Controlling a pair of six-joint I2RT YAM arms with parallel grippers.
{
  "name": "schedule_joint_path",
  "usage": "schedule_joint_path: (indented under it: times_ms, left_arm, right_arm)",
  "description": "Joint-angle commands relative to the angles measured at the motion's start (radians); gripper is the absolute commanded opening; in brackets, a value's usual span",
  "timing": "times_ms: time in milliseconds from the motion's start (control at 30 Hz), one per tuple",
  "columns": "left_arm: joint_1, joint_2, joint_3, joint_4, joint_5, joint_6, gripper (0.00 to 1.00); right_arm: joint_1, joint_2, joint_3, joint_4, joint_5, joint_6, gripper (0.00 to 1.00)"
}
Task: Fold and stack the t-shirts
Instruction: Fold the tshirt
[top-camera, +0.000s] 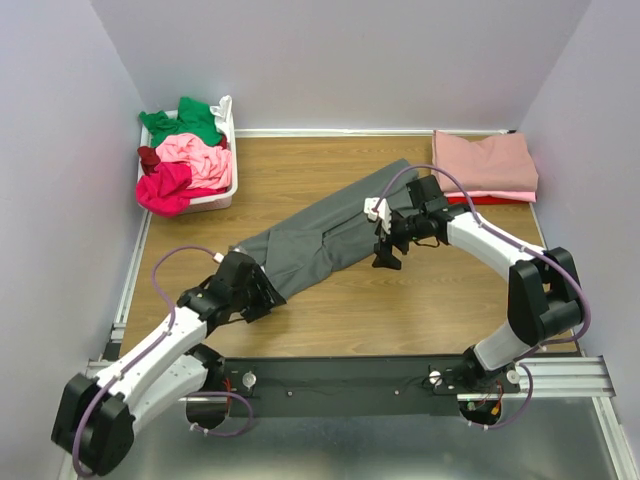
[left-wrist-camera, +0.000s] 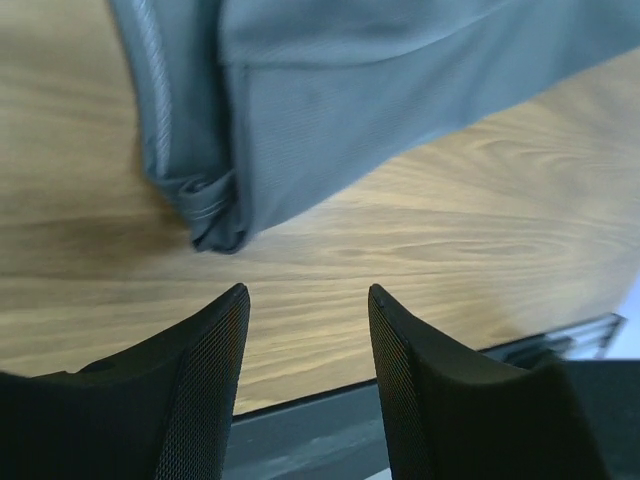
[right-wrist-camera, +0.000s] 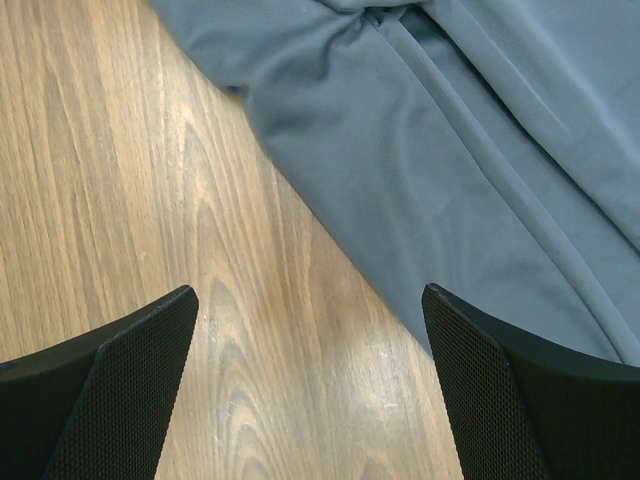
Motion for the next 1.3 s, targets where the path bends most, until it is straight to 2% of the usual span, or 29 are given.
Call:
schedule_joint_path:
  times_ms: [0,233,400,567,600,633,667,767,967,1100,1167,1267]
  left_arm:
    - [-0.062,0.119,0.028,-0.028,-0.103,-0.066,0.59]
    - [-0.065,0.214,0.051,-0.005,-0.254,-0.084,0.60]
    - [-0.067,0.268,0.075,-0.031,-0.301,-0.122,0.60]
    - [-0.065,0.250,0.069,-0.031,-0.304,-0.147,0.52]
    - [-0.067,0.240,0.068,-0.032,-0.304,-0.147,0.42]
    - [-0.067,0.236,0.065,-0.029,-0.301,-0.148,0.39]
    - [-0.067,0.234,0.063,-0.029,-0.299,-0.147,0.19]
    - [-0.065,0.228,0.063,-0.032,-0.290,-0.144,0.00]
    - [-0.048,0.188,0.060,-0.039,-0.261,-0.136,0.00]
    - [-0.022,0.142,0.049,-0.042,-0.229,-0.136,0.00]
    - [-0.004,0.115,0.046,-0.048,-0.204,-0.127,0.00]
    - [0.011,0.105,0.064,-0.071,-0.184,-0.107,0.00]
  right_arm:
    - [-0.028,-0.014,-0.001,-0.002,-0.047,0.012,0.99]
    - [-0.046,-0.020,-0.009,-0.002,-0.079,0.019,0.99]
    - [-0.051,-0.025,-0.012,-0.002,-0.087,0.019,0.99]
    - [-0.057,-0.023,-0.014,-0.005,-0.081,0.019,0.99]
    - [-0.059,-0.025,-0.017,-0.003,-0.076,0.013,0.99]
    - [-0.059,-0.026,-0.017,-0.005,-0.063,0.009,0.99]
    - [-0.059,-0.026,-0.018,-0.005,-0.057,0.005,0.99]
    - [-0.059,-0.026,-0.026,-0.008,-0.034,-0.036,0.99]
    - [-0.071,-0.051,-0.050,-0.023,0.068,-0.259,1.00]
    - [-0.158,-0.005,0.043,-0.058,0.075,-0.308,1.00]
    - [-0.246,0.044,0.113,-0.095,0.065,-0.340,1.00]
    - [-0.278,0.096,0.149,-0.117,0.104,-0.403,1.00]
